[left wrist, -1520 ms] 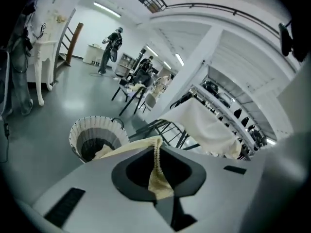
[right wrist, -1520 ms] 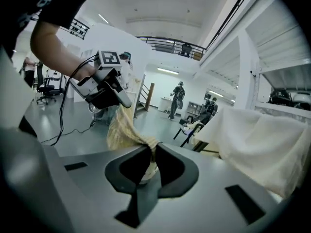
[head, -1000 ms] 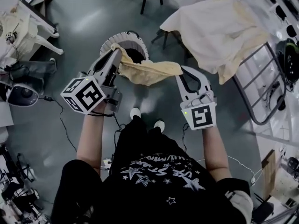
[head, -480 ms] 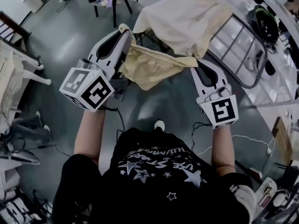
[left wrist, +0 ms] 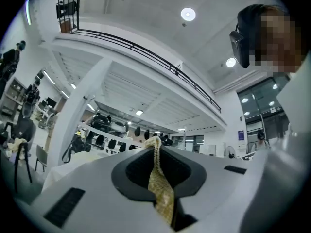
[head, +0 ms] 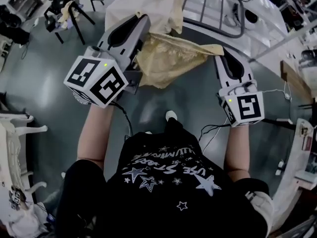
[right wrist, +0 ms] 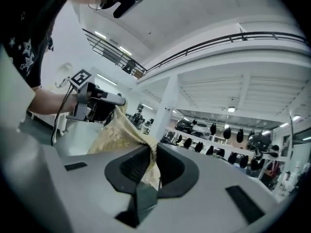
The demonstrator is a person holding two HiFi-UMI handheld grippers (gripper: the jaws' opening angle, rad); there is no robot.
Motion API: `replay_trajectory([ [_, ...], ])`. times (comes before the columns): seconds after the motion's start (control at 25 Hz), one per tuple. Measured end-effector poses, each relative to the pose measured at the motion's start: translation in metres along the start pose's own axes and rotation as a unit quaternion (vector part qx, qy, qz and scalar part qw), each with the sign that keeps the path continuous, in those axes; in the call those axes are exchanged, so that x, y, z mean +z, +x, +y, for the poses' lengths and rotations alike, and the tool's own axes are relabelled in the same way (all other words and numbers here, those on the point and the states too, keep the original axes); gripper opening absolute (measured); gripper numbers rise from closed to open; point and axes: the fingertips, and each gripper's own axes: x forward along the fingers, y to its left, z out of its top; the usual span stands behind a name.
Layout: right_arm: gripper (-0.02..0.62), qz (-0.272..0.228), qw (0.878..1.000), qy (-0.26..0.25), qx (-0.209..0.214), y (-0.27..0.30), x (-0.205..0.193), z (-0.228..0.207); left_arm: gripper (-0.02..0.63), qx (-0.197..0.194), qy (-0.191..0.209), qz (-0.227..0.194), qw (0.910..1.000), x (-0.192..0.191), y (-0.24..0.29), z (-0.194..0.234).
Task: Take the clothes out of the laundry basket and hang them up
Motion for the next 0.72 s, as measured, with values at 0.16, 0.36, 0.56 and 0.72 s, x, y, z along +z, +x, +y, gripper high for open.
replay_trajectory([
  [0.16,0.048,0.020,0.997,0.016,-0.072,-0.062,-0.008,-0.021,0.051,-0.079,0.006,0.002,0.9969,-0.012,0.019,-0.056],
  [0.36,0.048,0.055,0.985,0.031,-0.160,-0.128,-0.017,-0.038,0.051,-0.151,-0.017,0.023,0.9881,-0.040,0.034,-0.108],
  [0.56,0.048,0.066,0.979,0.017,-0.193,-0.160,-0.007,-0.055,0.051,-0.183,-0.033,0.045,0.9815,-0.055,0.045,-0.136],
  [0.72,0.048,0.066,0.976,-0.003,-0.207,-0.171,-0.005,-0.079,0.051,-0.183,-0.039,0.047,0.9813,-0.066,0.066,-0.151],
])
